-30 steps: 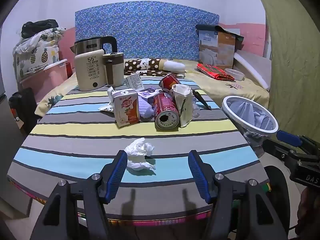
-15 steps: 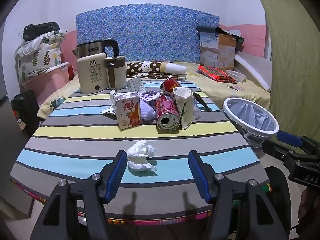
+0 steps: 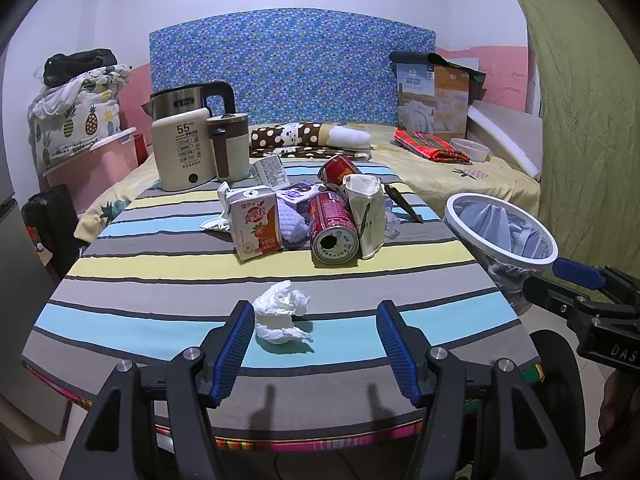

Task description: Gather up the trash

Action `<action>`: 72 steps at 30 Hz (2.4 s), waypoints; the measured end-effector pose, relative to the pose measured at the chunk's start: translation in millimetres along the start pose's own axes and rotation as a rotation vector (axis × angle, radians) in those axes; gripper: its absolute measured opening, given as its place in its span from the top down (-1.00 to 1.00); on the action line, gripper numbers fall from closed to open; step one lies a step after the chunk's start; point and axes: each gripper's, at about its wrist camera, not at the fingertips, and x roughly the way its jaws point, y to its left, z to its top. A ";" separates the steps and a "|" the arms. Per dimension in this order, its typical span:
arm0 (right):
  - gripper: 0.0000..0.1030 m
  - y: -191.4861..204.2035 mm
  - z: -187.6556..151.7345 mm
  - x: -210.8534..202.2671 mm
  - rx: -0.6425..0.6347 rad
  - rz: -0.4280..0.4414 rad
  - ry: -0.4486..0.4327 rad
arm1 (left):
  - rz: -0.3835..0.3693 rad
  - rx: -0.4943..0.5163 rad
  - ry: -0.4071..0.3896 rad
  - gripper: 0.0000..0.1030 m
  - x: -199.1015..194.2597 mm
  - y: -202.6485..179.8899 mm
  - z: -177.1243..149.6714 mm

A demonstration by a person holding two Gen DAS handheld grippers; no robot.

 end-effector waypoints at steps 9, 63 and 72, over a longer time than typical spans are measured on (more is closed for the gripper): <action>-0.48 -1.6 -0.1 0.9 0.001 -0.001 0.003 | 0.001 0.001 -0.001 -0.22 0.2 -0.4 -0.1; -0.48 -4.1 -0.3 8.3 0.013 0.024 0.017 | -0.007 -0.026 0.030 -0.22 9.9 6.6 -2.6; -0.48 -1.1 7.1 18.6 -0.003 0.045 0.026 | 0.026 -0.084 0.077 -0.22 34.4 26.3 -7.4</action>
